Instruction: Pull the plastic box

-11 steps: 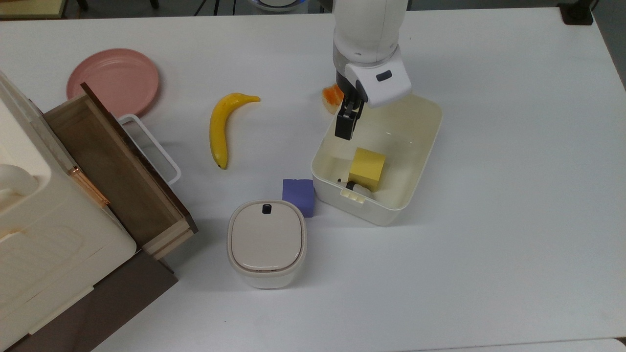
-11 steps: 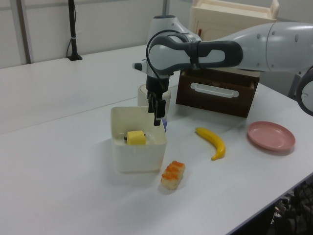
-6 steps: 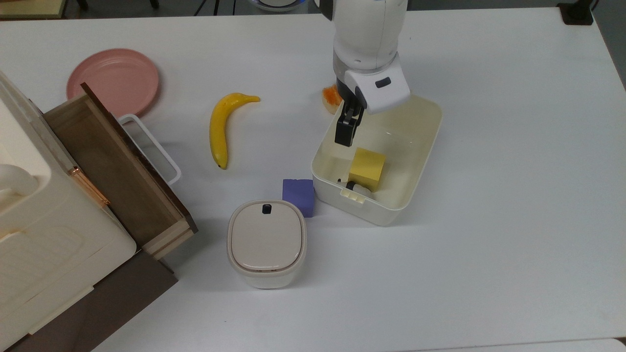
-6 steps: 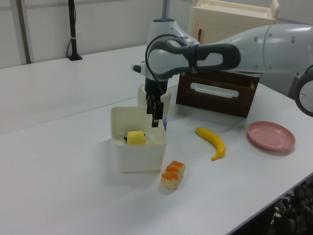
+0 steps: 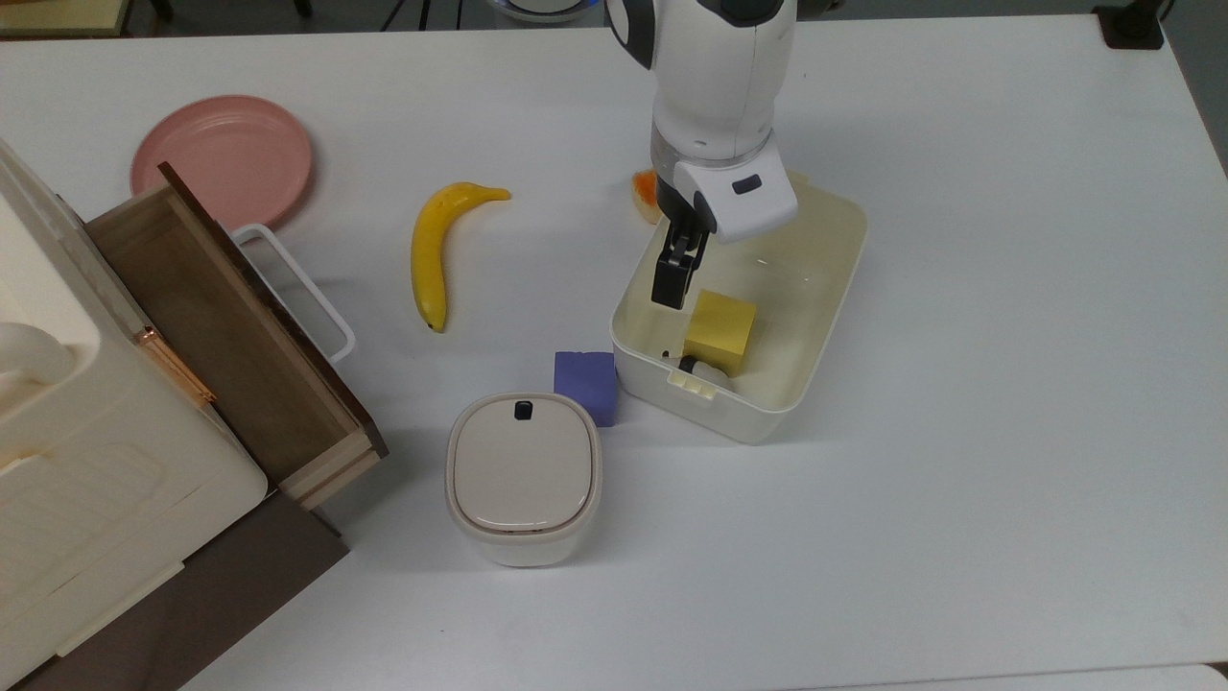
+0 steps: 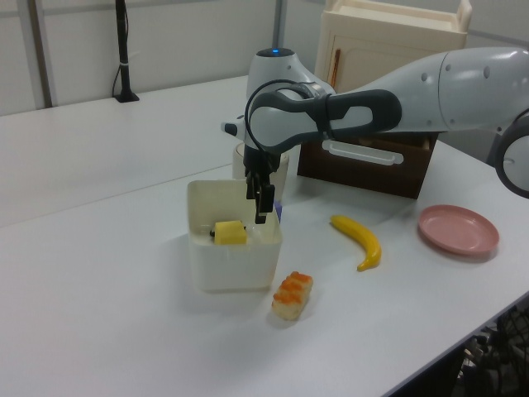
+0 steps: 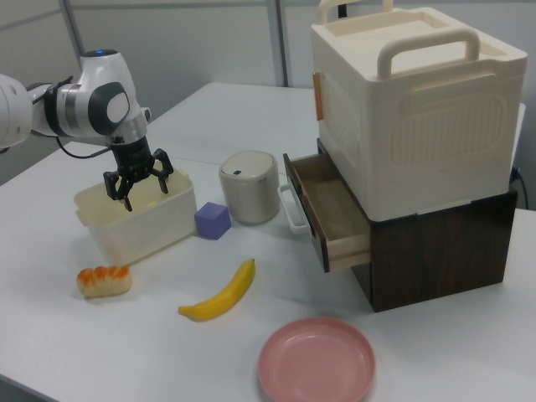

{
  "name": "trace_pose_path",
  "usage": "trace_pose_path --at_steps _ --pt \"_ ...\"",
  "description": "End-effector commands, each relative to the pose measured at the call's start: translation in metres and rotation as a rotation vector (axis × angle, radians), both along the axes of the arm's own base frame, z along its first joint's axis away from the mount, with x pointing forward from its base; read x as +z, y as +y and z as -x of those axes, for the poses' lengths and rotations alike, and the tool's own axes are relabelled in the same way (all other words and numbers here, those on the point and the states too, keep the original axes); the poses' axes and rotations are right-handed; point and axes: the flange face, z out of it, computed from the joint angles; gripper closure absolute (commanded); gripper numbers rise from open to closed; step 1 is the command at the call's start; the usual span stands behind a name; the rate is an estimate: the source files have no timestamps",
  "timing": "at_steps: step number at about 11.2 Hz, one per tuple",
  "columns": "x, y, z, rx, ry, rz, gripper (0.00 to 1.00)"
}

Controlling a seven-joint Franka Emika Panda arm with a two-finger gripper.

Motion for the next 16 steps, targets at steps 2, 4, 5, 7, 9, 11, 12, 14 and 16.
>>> trace_pose_path --at_steps 2,4,5,7,9,11,12,14,16 --pt "-0.008 -0.003 0.012 -0.012 0.004 0.031 0.0" --pt "-0.009 -0.011 0.014 -0.023 0.021 0.043 0.0" --pt "-0.008 -0.013 0.015 -0.022 0.027 0.055 0.0" --pt "-0.001 -0.024 0.02 -0.023 0.057 0.1 0.0" --pt "0.005 -0.03 0.025 -0.03 0.072 0.111 0.0" --pt "0.003 -0.035 0.035 -0.023 0.084 0.141 0.0" --pt "0.005 -0.039 0.041 -0.02 0.084 0.155 0.0" --pt "0.0 -0.044 0.043 -0.018 0.095 0.163 0.0" --pt "-0.006 -0.048 0.047 -0.02 0.112 0.171 0.0"
